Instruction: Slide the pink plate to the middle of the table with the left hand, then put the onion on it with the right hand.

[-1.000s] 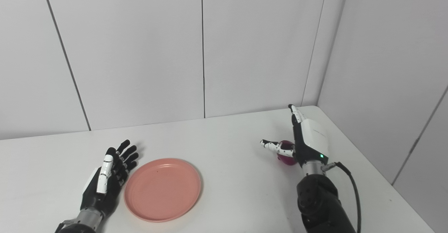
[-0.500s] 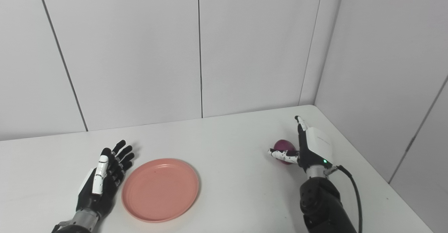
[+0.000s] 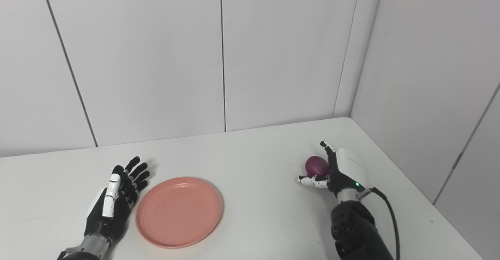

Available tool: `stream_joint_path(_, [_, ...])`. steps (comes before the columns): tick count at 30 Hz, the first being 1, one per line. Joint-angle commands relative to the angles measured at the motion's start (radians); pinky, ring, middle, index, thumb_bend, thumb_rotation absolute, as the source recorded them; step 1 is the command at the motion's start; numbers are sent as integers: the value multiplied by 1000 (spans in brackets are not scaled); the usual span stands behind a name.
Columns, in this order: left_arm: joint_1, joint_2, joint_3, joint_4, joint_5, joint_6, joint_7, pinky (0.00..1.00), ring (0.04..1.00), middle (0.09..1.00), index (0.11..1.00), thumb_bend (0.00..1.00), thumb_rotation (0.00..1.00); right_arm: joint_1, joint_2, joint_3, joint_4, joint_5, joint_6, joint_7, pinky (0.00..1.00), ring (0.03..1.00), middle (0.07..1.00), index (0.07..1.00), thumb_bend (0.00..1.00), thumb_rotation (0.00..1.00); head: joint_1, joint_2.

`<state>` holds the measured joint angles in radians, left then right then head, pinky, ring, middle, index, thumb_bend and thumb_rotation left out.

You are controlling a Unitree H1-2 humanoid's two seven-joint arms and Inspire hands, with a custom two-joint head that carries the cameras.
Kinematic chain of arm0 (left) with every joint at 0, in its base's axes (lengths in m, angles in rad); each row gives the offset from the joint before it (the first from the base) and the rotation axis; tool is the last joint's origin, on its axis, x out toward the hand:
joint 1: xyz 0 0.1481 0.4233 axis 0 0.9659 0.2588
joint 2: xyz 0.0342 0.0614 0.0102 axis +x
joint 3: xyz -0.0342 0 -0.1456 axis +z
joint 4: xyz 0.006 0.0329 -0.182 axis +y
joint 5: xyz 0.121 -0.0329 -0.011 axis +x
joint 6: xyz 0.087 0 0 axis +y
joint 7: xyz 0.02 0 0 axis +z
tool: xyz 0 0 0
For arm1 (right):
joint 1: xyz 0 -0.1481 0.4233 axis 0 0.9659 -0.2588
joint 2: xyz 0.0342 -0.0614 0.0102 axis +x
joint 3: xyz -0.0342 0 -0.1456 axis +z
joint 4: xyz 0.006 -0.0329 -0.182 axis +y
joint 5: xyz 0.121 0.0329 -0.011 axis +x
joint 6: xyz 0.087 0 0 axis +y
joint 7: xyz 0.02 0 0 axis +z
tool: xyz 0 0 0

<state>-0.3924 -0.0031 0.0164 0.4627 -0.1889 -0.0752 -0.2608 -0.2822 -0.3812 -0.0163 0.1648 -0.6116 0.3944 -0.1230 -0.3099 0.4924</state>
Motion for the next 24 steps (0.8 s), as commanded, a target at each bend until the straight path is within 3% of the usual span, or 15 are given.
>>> stream_joint_path(1, [-6,5,-3,-15,-4,-17,-8,970,936,935,925,621,1000,-45,-18,-1,-14,3,-23,-16,639,725,770,790,802,200,1,1])
stream_joint_path(4, [-6,6,-5,-12,-1,-24,-8,968,937,936,926,618,1000,-44,-17,4,-13,8,-23,-21,592,680,734,768,781,150,2,3])
stream_joint_path(8, [-5,4,-5,-17,-1,-22,-6,970,934,935,923,619,1000,-44,-15,6,-12,13,-21,-28,534,635,697,726,666,22,4,6])
stream_joint_path(14, [-2,6,-10,-24,2,-18,-7,971,936,936,926,624,1000,-41,-17,8,-9,19,-34,-44,461,551,620,669,574,0,3,8])
stream_joint_path(15, [-2,5,-10,-24,0,-18,-7,970,937,936,926,623,1000,-40,-16,7,-10,23,-36,-45,413,510,555,658,556,0,3,8])
stream_joint_path(17, [-1,4,-10,-25,-1,-16,-6,969,936,936,926,621,1000,-39,-16,6,-11,27,-37,-46,380,482,511,650,546,0,8,12])
stream_joint_path(24, [1,-2,-13,-35,0,-9,-2,970,937,937,931,619,1000,-35,-12,-4,-6,44,-71,-90,260,361,483,603,539,0,15,12])
